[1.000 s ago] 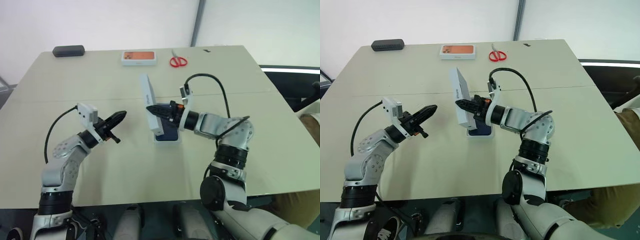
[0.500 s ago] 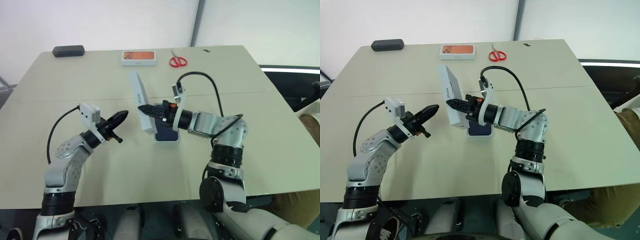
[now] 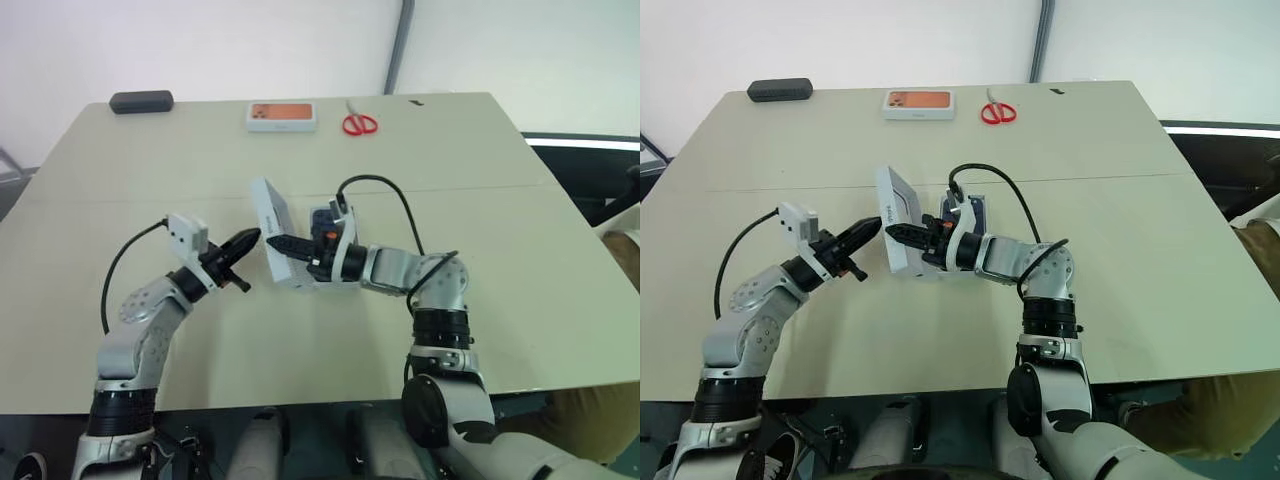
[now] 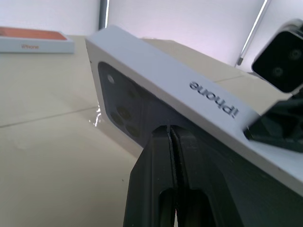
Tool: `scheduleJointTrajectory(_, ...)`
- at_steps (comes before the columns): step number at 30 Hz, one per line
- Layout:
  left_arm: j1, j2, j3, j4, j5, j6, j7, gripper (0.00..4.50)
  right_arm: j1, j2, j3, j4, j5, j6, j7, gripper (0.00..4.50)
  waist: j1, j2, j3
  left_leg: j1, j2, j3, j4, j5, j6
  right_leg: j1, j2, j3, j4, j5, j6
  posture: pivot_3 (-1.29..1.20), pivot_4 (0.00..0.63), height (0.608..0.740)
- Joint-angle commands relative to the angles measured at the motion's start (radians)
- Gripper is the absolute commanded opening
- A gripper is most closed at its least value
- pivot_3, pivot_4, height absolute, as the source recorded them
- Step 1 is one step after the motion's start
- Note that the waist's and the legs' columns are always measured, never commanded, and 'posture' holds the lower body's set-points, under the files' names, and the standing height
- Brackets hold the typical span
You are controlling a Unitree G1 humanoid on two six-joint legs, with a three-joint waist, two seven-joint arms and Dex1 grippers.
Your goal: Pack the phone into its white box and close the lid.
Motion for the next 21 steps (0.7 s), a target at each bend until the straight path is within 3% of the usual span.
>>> scheduleJointTrajectory(1, -0.007, -0.026, -0.036, -0.01, 0.024, -0.017, 0.016, 0.11, 0.038, 0.056, -0.023, 0.037, 0.003, -0.034, -0.04, 0.0, 0.0, 0.0, 0.0, 0.0, 0.0, 0.0, 0.0, 0.0, 0.0, 0.0, 0.0, 0.0, 0.0, 0.0, 0.0, 0.0, 0.15, 0.74)
scheduleJointTrajectory(14, -0.071, -0.116, -0.088, 0.069, 0.088, -0.057, 0.043, 0.11, 0.032, -0.003, -0.077, 0.121, 0.035, -0.15, -0.113, 0.0, -0.002, 0.001, -0.001, 0.001, 0.0, 0.0, 0.0, 0.0, 0.0, 0.001, 0.0, 0.0, -0.001, 0.0, 0.0, 0.0, 0.15, 0.74)
scheduleJointTrajectory(17, -0.089, -0.129, -0.099, 0.088, 0.098, -0.065, 0.046, 0.0, 0.049, -0.028, -0.062, 0.09, 0.028, -0.149, -0.096, 0.88, -0.002, 0.001, -0.001, 0.001, 0.0, 0.0, -0.001, 0.0, 0.0, 0.001, 0.001, 0.0, -0.001, 0.0, 0.0, 0.0, 0.15, 0.74)
scheduleJointTrajectory(21, -0.1, -0.151, -0.11, 0.101, 0.107, -0.066, 0.049, 0.0, 0.054, -0.074, -0.05, 0.01, 0.06, -0.126, -0.064, 2.9, -0.001, 0.001, -0.001, 0.0, 0.0, 0.0, 0.0, 0.0, 0.0, 0.001, 0.001, 0.0, -0.002, 0.0, 0.0, 0.0, 0.15, 0.74)
